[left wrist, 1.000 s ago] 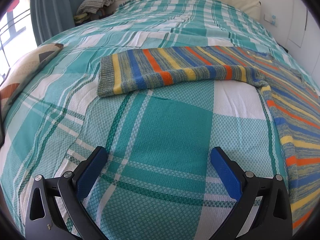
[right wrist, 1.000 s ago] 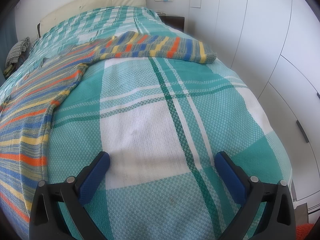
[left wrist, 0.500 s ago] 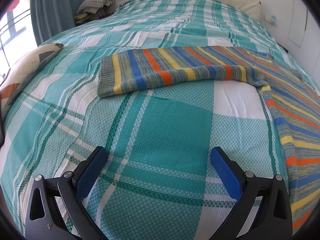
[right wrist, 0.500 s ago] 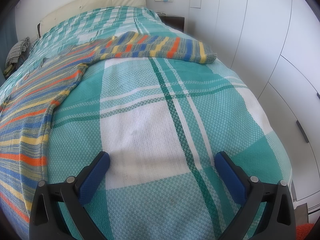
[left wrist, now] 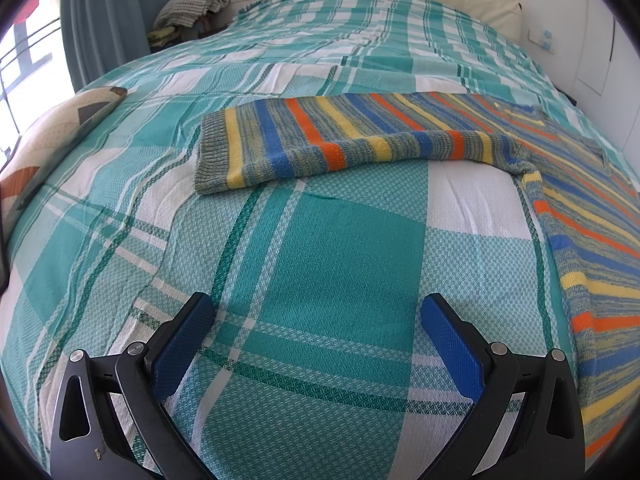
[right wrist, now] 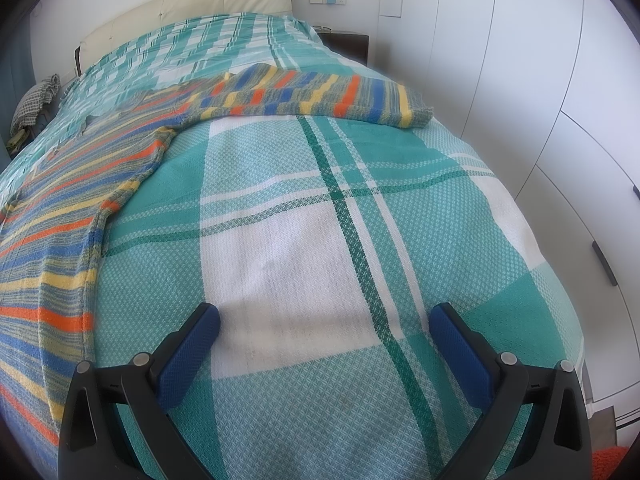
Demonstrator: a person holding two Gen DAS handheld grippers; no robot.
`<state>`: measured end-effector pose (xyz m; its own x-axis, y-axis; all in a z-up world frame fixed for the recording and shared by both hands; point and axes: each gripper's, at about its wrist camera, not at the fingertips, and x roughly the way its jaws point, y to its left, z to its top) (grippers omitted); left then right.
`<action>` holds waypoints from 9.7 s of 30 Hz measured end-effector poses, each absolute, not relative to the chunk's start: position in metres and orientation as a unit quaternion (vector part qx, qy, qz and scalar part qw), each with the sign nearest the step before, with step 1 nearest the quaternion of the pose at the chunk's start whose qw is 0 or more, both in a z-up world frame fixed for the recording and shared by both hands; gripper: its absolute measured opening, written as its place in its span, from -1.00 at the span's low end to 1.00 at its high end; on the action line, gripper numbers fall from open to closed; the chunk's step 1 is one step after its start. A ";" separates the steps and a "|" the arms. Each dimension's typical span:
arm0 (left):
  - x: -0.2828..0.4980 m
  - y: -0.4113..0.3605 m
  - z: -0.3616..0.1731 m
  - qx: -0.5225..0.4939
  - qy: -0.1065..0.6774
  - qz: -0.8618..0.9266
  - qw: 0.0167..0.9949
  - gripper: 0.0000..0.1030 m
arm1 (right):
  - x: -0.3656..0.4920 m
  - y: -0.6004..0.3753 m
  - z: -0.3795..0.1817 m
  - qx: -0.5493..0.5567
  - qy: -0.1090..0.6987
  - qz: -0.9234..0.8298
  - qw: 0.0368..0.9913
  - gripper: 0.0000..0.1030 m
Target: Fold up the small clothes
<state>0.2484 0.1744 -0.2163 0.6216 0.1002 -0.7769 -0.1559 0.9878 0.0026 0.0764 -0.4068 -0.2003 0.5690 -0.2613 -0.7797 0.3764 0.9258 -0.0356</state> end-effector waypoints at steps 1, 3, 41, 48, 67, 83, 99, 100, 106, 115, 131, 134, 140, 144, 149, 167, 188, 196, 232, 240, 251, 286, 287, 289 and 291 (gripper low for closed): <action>0.248 0.174 -0.216 -0.033 0.429 0.071 0.900 0.99 | 0.076 -0.407 -0.200 0.067 0.428 -0.181 0.883 1.00; 0.248 0.174 -0.216 -0.032 0.429 0.071 0.900 0.99 | 0.076 -0.407 -0.200 0.067 0.428 -0.181 0.883 1.00; 0.248 0.174 -0.216 -0.032 0.430 0.072 0.900 0.99 | 0.075 -0.405 -0.200 0.066 0.426 -0.182 0.884 1.00; 0.248 0.174 -0.216 -0.033 0.430 0.072 0.900 0.99 | 0.075 -0.404 -0.200 0.066 0.426 -0.182 0.884 1.00; 0.248 0.174 -0.216 -0.032 0.430 0.072 0.900 0.99 | 0.074 -0.404 -0.200 0.066 0.425 -0.183 0.884 1.00; 0.248 0.174 -0.216 -0.032 0.430 0.072 0.899 0.99 | 0.074 -0.403 -0.200 0.065 0.425 -0.183 0.884 1.00; 0.254 0.171 -0.215 -0.032 0.452 0.075 0.888 0.99 | 0.074 -0.403 -0.200 0.065 0.424 -0.184 0.884 1.00; 0.255 0.172 -0.214 -0.034 0.461 0.075 0.883 0.99 | 0.074 -0.403 -0.200 0.065 0.424 -0.184 0.884 1.00; 0.249 0.175 -0.212 -0.046 0.482 0.069 0.873 0.99 | 0.074 -0.402 -0.200 0.065 0.424 -0.184 0.884 1.00; 0.178 0.159 -0.160 -0.078 0.433 0.055 0.896 0.99 | 0.076 -0.406 -0.197 0.064 0.424 -0.184 0.884 1.00; 0.150 0.166 -0.154 -0.108 0.388 0.099 0.910 0.99 | 0.135 -0.602 -0.139 0.409 0.358 -0.100 0.833 0.81; 0.151 0.173 -0.153 -0.109 0.376 0.116 0.913 0.99 | 0.156 -0.636 -0.167 0.484 0.371 -0.084 0.788 0.57; 0.160 0.168 -0.168 -0.095 0.396 0.120 0.905 0.99 | 0.193 -0.651 -0.180 0.465 0.373 -0.085 0.798 0.23; 0.165 0.155 -0.174 -0.071 0.404 0.111 0.905 0.99 | 0.223 -0.636 -0.188 0.437 0.412 -0.085 0.795 -0.77; 0.164 0.144 -0.171 -0.047 0.399 0.100 0.910 0.99 | 0.241 -0.588 -0.141 0.265 0.453 -0.184 0.831 -0.91; 0.164 0.164 -0.164 -0.088 0.391 0.095 0.911 0.99 | 0.361 -0.322 -0.077 0.233 0.449 0.189 0.841 0.46; 0.176 0.136 -0.180 -0.030 0.414 0.082 0.906 0.99 | 0.379 -0.348 -0.140 0.039 0.520 0.072 0.850 -0.24; 0.178 0.126 -0.185 -0.004 0.420 0.079 0.904 0.99 | 0.413 -0.349 -0.176 0.019 0.515 -0.024 0.856 -0.25; 0.163 0.124 -0.201 0.015 0.444 0.086 0.892 0.99 | 0.028 -0.341 -0.156 0.113 0.540 -0.020 0.834 0.04; 0.164 0.122 -0.201 0.021 0.443 0.089 0.892 0.99 | 0.024 -0.339 -0.135 0.099 0.435 -0.064 0.893 0.28; 0.163 0.145 -0.183 -0.122 0.474 0.020 0.872 0.99 | 0.027 -0.327 -0.147 0.097 0.444 -0.040 0.890 0.29; 0.362 -0.007 -0.012 -0.043 0.379 -0.186 0.906 -0.82 | 0.037 -0.324 -0.172 0.153 0.472 0.018 0.868 0.29; 0.363 -0.030 -0.017 -0.034 0.390 -0.205 0.897 -0.76 | 0.036 -0.324 -0.171 0.153 0.471 0.019 0.869 0.29; 0.366 -0.066 -0.033 -0.014 0.423 -0.213 0.881 0.25 | 0.035 -0.324 -0.171 0.154 0.471 0.021 0.868 0.29; 0.366 -0.078 -0.047 0.003 0.426 -0.182 0.886 0.69 | 0.034 -0.325 -0.170 0.157 0.470 0.022 0.868 0.29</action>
